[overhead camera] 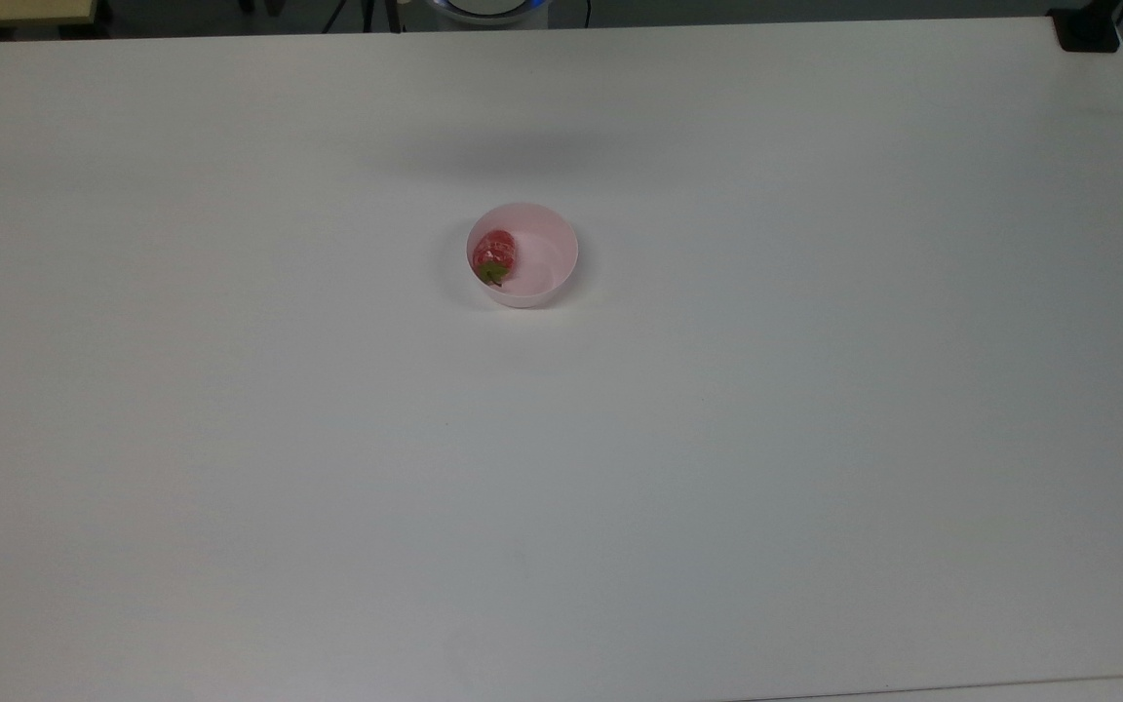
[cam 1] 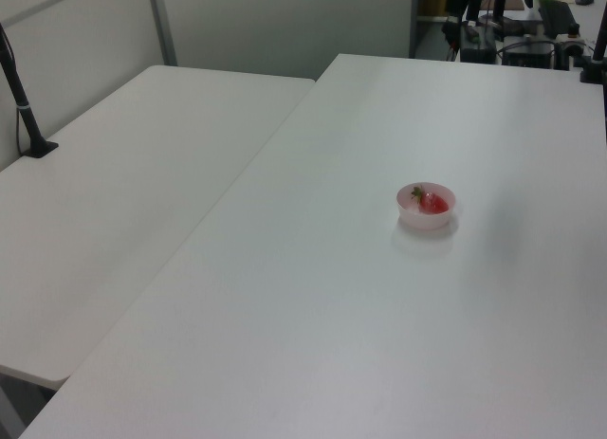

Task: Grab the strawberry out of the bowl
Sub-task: 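Move the gripper from its raised pose toward the pink bowl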

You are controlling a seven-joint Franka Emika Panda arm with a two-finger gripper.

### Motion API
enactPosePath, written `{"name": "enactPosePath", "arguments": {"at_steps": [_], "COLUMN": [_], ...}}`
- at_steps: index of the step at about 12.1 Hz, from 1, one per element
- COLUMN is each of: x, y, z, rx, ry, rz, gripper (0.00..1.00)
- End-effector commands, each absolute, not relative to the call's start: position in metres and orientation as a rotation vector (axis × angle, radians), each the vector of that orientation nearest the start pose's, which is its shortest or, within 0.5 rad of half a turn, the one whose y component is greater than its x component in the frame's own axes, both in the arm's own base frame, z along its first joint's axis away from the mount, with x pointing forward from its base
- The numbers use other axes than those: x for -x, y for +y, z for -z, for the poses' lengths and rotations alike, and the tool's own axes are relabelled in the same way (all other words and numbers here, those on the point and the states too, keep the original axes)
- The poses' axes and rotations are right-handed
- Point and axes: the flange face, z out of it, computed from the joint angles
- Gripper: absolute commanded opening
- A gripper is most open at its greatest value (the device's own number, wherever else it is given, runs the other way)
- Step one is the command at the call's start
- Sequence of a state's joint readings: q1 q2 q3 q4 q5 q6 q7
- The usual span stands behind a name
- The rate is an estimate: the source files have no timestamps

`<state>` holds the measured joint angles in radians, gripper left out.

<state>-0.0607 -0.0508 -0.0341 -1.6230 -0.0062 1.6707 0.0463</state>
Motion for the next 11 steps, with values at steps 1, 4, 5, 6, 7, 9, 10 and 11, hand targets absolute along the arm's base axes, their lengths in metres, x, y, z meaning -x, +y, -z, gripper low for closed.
{"name": "enactPosePath", "arguments": {"at_steps": [1, 4, 5, 6, 7, 9, 10, 11], "x": [-0.544, -0.556, -0.557, -0.556, -0.554, -0.558, -0.563, -0.565], "y": [-0.053, -0.045, -0.037, -0.026, -0.017, 0.004, 0.020, 0.035], "z": [-0.625, -0.580, -0.562, -0.541, -0.521, -0.485, -0.464, -0.450], "rx": [3.140, 3.098, 3.104, 3.091, 3.079, 3.066, 3.069, 3.082], "ry": [0.035, -0.562, -0.658, -0.686, -0.709, -0.684, -0.578, -0.501], "rz": [0.111, -0.030, -0.099, -0.154, -0.179, -0.065, -0.006, 0.008], "gripper": [1.00, 1.00, 1.00, 1.00, 1.00, 1.00, 1.00, 1.00]}}
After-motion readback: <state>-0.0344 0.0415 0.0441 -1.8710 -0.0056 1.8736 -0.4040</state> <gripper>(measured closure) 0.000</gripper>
